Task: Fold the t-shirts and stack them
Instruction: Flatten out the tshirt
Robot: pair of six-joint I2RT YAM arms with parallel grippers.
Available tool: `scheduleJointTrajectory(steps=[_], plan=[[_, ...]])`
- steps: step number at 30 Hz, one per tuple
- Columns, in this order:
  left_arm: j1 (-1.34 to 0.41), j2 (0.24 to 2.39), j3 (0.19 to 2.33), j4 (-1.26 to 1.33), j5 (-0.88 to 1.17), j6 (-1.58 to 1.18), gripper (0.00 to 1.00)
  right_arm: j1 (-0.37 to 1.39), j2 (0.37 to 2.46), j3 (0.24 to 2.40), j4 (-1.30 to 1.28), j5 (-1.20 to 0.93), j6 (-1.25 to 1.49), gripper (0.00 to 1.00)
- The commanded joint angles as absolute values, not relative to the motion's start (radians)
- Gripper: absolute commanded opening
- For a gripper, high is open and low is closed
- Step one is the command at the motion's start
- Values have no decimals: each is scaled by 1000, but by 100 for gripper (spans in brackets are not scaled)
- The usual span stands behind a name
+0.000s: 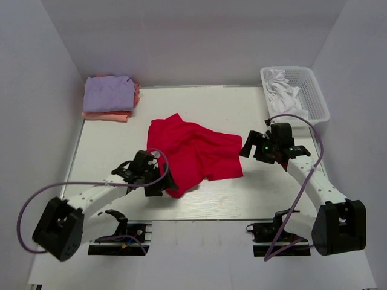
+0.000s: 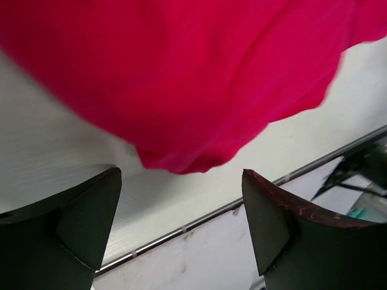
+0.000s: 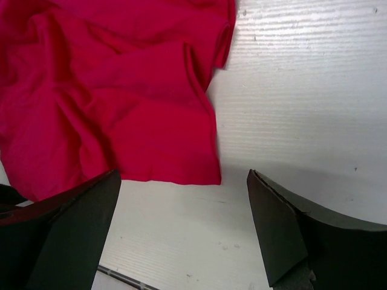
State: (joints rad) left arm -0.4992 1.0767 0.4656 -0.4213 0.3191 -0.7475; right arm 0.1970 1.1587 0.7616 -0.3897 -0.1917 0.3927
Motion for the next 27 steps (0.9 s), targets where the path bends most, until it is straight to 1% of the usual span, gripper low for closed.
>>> scheduleJointTrajectory(steps=[1, 2, 4, 5, 6, 9, 10, 12, 13, 14, 16, 18, 19, 20, 21, 22, 23, 25, 26, 27], plan=[[-602, 1207, 535, -373, 293, -773, 90, 201, 1158, 735, -371, -215, 406, 91], [-621, 1233, 551, -373, 278, -782, 90, 201, 1160, 732, -371, -215, 407, 91], [-664, 1265, 569, -392, 243, -793, 87, 201, 1157, 726, -374, -218, 408, 91], [-675, 1276, 580, -431, 194, -808, 87, 199, 1157, 723, -377, -222, 403, 91], [-684, 1276, 580, -452, 166, -819, 83, 201, 1157, 716, -379, -224, 403, 91], [-707, 1244, 580, -498, 109, -850, 77, 199, 1151, 700, -376, -222, 411, 91], [-718, 1232, 566, -499, 97, -859, 72, 201, 1149, 681, -364, -225, 413, 91], [-718, 1212, 542, -499, 87, -882, 70, 199, 1152, 663, -361, -229, 426, 91], [-727, 1201, 541, -486, 68, -893, 66, 202, 1157, 651, -354, -232, 419, 91], [-727, 1201, 541, -486, 45, -902, 66, 202, 1160, 646, -353, -236, 423, 91], [-738, 1213, 541, -456, 44, -902, 63, 202, 1167, 635, -345, -258, 422, 91], [-748, 1232, 551, -428, 55, -911, 63, 202, 1172, 614, -341, -256, 423, 91], [-758, 1244, 551, -396, 73, -911, 59, 202, 1169, 608, -330, -256, 425, 91], [-758, 1270, 551, -379, 83, -911, 59, 199, 1169, 592, -330, -253, 425, 91], [-767, 1282, 551, -353, 92, -911, 57, 205, 1167, 586, -324, -250, 428, 91], [-767, 1295, 551, -344, 92, -911, 54, 206, 1167, 584, -316, -247, 428, 91], [-779, 1305, 551, -344, 92, -911, 46, 204, 1175, 575, -313, -247, 428, 91], [-788, 1336, 560, -331, 103, -911, 39, 207, 1192, 575, -301, -241, 433, 87], [-788, 1336, 560, -331, 103, -911, 29, 206, 1204, 572, -296, -241, 434, 86], [-788, 1350, 569, -331, 103, -911, 23, 206, 1216, 569, -287, -242, 430, 83]])
